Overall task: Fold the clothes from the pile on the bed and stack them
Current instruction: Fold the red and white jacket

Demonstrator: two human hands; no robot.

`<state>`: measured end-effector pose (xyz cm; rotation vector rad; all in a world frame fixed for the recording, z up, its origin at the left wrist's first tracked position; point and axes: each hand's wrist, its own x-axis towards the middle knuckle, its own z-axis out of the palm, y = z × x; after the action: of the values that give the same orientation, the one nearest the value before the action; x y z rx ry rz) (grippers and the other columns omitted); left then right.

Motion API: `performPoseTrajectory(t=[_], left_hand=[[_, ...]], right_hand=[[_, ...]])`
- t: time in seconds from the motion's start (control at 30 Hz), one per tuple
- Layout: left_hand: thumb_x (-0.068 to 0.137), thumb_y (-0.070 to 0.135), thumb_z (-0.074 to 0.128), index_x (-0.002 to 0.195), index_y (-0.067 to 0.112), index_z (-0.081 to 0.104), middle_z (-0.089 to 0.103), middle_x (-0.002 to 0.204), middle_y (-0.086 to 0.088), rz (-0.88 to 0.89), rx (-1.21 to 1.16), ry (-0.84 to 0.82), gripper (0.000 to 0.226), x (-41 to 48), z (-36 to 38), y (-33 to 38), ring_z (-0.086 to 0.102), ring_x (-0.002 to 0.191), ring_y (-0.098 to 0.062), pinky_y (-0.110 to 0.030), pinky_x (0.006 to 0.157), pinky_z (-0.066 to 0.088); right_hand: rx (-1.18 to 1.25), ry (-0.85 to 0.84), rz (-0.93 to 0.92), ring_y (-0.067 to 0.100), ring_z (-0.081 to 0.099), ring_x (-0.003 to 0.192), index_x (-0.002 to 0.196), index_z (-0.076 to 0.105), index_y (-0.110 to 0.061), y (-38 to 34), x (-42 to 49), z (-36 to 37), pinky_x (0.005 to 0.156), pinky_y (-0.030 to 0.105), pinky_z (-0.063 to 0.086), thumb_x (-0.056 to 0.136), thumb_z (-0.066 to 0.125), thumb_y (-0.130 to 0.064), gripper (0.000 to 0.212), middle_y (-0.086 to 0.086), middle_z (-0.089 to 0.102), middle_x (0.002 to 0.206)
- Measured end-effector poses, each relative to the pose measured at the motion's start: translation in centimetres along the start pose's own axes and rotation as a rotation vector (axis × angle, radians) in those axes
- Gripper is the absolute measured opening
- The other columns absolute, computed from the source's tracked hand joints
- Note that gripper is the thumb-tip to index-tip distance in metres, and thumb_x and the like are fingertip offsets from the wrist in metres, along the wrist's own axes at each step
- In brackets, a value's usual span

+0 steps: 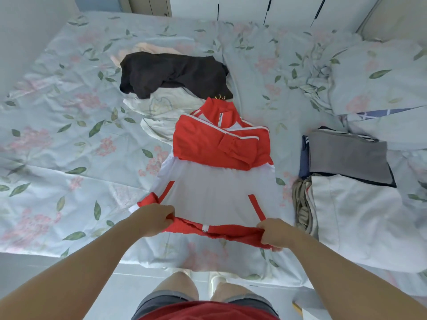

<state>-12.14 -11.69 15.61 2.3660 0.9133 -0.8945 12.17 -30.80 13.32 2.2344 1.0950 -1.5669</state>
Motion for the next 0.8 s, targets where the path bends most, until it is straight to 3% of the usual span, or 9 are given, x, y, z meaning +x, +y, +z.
performPoseTrajectory(t=[0.07,0.13,0.2,0.27,0.37,0.43,0.6,0.7,0.8], left_hand=[[0.095,0.025,0.046,0.111,0.018,0.059,0.06,0.102,0.001,0.026,0.019,-0.164,0.022,-0.7,-0.6,0.0,0.048,0.072,-0.006,-0.019,0.06,0.036],[0.093,0.026,0.049,0.112,0.017,0.06,0.058,0.103,-0.001,0.035,-0.002,-0.281,0.023,-0.7,-0.9,-0.1,0.051,0.068,-0.005,-0.015,0.061,0.041],[0.092,0.026,0.051,0.111,0.016,0.06,0.057,0.099,-0.001,0.019,-0.048,-0.322,0.023,-0.4,-1.2,-0.2,0.058,0.074,-0.013,-0.017,0.061,0.046],[0.092,0.025,0.051,0.108,0.017,0.06,0.057,0.093,0.001,0.022,-0.066,-0.285,0.021,0.2,-1.9,0.0,0.059,0.074,-0.015,-0.017,0.058,0.047],[0.094,0.023,0.047,0.101,0.018,0.056,0.056,0.075,0.003,0.007,-0.123,-0.17,0.013,1.4,-3.5,0.6,0.056,0.056,-0.008,-0.017,0.051,0.047],[0.095,0.019,0.043,0.097,0.018,0.052,0.056,0.068,0.001,-0.008,-0.194,-0.073,0.009,2.6,-4.9,1.1,0.056,0.048,-0.008,-0.018,0.045,0.046],[0.095,0.015,0.041,0.1,0.01,0.054,0.057,0.065,-0.002,-0.031,-0.26,0.203,0.015,6.6,-9.0,1.8,0.062,0.059,-0.02,-0.028,0.054,0.051],[0.095,0.018,0.042,0.11,0.008,0.056,0.06,0.08,-0.007,-0.061,-0.195,0.363,0.022,9.3,-12.1,2.0,0.06,0.085,-0.028,-0.033,0.07,0.045],[0.096,0.017,0.042,0.116,0.01,0.051,0.059,0.109,-0.013,-0.142,-0.269,0.609,0.023,12.1,-15.1,2.3,0.056,0.099,-0.033,-0.034,0.072,0.039]], right_hand=[[0.032,-0.199,0.034,0.016,0.055,0.057,0.091,0.056,-0.018,-0.4,-1.0,-0.3,0.06,0.025,0.049,0.086,0.044,0.001,0.023,0.005,0.062,0.077],[0.016,-0.312,0.062,0.021,0.062,0.069,0.113,0.059,-0.014,-0.5,-1.5,-0.4,0.075,0.033,0.054,0.088,0.046,-0.001,0.031,0.012,0.067,0.102],[0.014,-0.344,0.09,0.025,0.063,0.082,0.124,0.056,-0.013,-0.4,-1.4,-0.4,0.084,0.038,0.053,0.088,0.047,-0.002,0.04,0.016,0.062,0.121],[0.058,-0.31,0.096,0.024,0.064,0.078,0.121,0.059,-0.015,-0.2,-1.2,-0.5,0.082,0.036,0.054,0.086,0.047,-0.001,0.039,0.015,0.065,0.114],[0.094,-0.151,0.074,0.014,0.058,0.052,0.097,0.059,-0.016,0.2,-1.0,-1.7,0.056,0.023,0.051,0.084,0.045,-0.002,0.024,0.004,0.064,0.072],[0.117,0.01,0.043,0.014,0.054,0.048,0.082,0.056,-0.016,0.3,-0.3,-2.8,0.044,0.018,0.043,0.084,0.043,0.0,0.021,0.003,0.058,0.065],[0.104,0.459,-0.015,0.023,0.053,0.075,0.069,0.037,-0.025,0.8,2.9,-7.1,0.066,0.027,0.041,0.088,0.042,-0.003,0.029,0.003,0.052,0.083],[0.13,0.639,-0.027,0.029,0.056,0.086,0.085,0.046,-0.013,-0.2,4.3,-11.2,0.072,0.032,0.043,0.088,0.042,-0.005,0.009,0.01,0.058,0.093],[0.226,0.843,-0.024,0.036,0.055,0.101,0.112,0.05,-0.003,-2.1,5.4,-15.7,0.071,0.034,0.037,0.091,0.042,-0.003,0.022,0.019,0.055,0.112]])
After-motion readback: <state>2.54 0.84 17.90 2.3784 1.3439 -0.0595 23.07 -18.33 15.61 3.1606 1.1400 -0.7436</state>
